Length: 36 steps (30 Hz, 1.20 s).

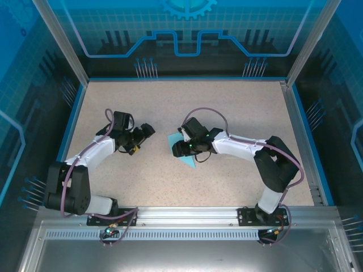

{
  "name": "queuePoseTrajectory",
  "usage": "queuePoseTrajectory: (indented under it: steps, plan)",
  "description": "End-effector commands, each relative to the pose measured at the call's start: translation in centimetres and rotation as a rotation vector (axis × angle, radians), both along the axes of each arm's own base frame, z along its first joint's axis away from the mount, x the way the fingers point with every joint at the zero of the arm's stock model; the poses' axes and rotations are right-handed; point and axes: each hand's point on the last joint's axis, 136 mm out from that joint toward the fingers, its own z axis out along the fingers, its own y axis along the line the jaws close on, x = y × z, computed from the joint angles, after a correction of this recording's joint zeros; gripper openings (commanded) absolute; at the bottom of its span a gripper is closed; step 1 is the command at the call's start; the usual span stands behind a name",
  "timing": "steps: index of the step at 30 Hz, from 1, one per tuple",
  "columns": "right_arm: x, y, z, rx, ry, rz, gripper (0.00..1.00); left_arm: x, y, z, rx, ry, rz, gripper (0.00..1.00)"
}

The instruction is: Fold a paper plane with a square sheet of paper (pick it up from the middle)

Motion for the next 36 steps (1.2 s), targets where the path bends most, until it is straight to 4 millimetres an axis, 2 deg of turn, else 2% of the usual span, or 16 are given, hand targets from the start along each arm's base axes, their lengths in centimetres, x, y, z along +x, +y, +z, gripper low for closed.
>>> queuePoseTrajectory:
  steps: [1,12,21,27,30,32,36]
  plan:
    - [1.2,0.2,-1.2,0.074,0.051,-0.163,0.51,0.1,-2.0,0.4,-0.044,-0.022,-0.109,0.98]
    - [1.6,-1.1,-4.0,0.106,0.122,-0.257,0.50,-0.3,-4.5,0.6,-0.100,-0.039,-0.212,0.98]
    - [1.4,-2.4,-5.4,0.102,0.149,-0.284,0.49,-1.0,-6.5,0.1,-0.139,-0.028,-0.278,0.97]
    - [1.1,-3.4,-6.8,0.102,0.201,-0.327,0.48,-2.1,-7.7,-0.6,-0.174,0.019,-0.309,0.93]
    - [1.3,-3.4,-7.2,0.145,0.230,-0.348,0.48,-2.6,-8.4,-1.1,-0.196,0.049,-0.316,0.91]
    - [0.6,-4.1,-8.2,0.151,0.268,-0.368,0.48,-2.9,-8.9,-1.3,-0.215,0.062,-0.326,0.89]
    - [0.5,-4.8,-8.7,0.201,0.312,-0.408,0.48,-3.5,-10.1,-1.8,-0.241,0.096,-0.340,0.85]
